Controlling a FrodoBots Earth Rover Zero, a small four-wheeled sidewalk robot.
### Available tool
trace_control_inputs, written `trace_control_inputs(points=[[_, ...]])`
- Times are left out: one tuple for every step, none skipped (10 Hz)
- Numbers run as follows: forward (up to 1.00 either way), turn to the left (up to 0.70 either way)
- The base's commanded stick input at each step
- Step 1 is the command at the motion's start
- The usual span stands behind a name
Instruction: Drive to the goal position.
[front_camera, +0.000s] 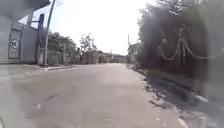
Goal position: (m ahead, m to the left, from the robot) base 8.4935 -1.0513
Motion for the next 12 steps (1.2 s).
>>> trace_control_inputs(points=[[1.0, 0.0], [1.0, 0.0], [1.0, 0.0], [0.77, 0.0], [0.0, 0.0], [0.0, 0.0], [0.0, 0.0], [0.0, 0.0], [0.0, 0.0], [0.0, 0.0], [0.0, 0.0], [0.0, 0.0]])
